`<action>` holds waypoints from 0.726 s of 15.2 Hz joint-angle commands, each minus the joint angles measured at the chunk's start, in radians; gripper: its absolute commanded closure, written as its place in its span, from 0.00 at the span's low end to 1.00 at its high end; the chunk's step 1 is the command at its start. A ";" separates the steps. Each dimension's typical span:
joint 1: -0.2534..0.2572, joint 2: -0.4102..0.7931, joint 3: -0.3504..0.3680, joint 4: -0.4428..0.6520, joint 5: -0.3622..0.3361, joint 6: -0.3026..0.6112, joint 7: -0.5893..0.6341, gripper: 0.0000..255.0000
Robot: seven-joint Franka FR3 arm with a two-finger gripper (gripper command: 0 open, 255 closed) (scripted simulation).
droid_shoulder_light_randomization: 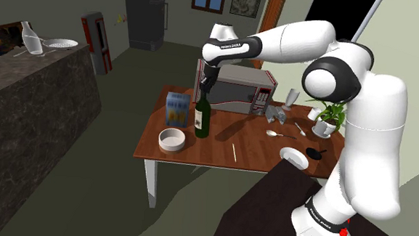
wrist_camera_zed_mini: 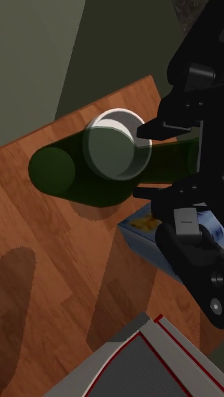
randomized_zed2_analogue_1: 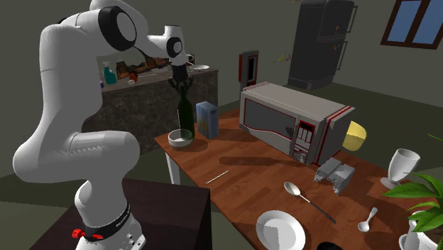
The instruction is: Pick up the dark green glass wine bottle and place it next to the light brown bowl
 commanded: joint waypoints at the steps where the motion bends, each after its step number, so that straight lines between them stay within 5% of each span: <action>1: -0.001 0.010 0.003 -0.012 0.006 0.023 -0.004 1.00; 11: -0.010 0.064 0.021 -0.069 0.036 0.130 -0.023 1.00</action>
